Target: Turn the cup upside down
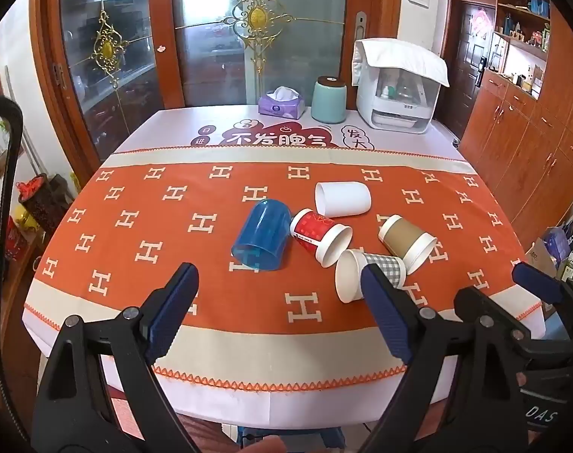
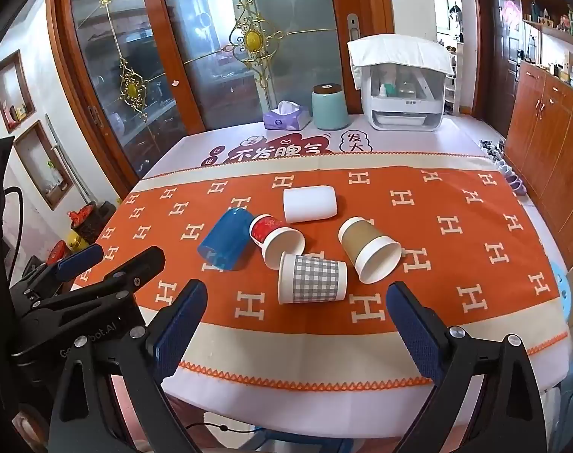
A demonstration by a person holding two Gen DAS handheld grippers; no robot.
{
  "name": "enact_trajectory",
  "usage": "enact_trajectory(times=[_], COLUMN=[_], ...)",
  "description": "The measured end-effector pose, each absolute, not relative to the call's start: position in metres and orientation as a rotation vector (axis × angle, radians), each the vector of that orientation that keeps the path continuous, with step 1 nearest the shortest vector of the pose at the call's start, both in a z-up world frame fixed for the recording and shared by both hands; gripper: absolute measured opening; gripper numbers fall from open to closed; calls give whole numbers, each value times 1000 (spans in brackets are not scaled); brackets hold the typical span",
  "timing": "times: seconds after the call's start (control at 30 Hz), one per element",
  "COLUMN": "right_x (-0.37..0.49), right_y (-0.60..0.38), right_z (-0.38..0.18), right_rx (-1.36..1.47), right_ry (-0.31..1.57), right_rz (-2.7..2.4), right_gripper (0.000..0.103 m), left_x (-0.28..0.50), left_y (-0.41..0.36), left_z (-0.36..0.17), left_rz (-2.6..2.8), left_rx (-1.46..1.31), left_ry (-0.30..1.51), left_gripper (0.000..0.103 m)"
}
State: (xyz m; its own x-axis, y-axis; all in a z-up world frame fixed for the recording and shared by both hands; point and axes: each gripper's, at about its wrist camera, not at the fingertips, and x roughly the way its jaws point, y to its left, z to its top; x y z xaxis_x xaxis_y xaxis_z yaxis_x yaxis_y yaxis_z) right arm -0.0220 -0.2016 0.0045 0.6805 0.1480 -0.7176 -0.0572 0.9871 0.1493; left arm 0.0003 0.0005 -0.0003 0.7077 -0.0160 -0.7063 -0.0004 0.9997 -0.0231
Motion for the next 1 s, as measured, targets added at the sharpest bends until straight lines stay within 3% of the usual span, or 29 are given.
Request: enact_trajectory(times=[0.67, 1.0], right_x=[-20, -20], right_y=[-204, -203], right_z=[-1, -2], right_rx=[130, 144], right_ry=[817, 818], right_rz=[112, 110], right_gripper=[97, 97], left_x=[2, -3], left_y=[-1, -3], left_z=[1, 2], left_rz=[-40, -60], left_rx=[-65, -74], left_ry=[769, 764], left_gripper=[86, 80])
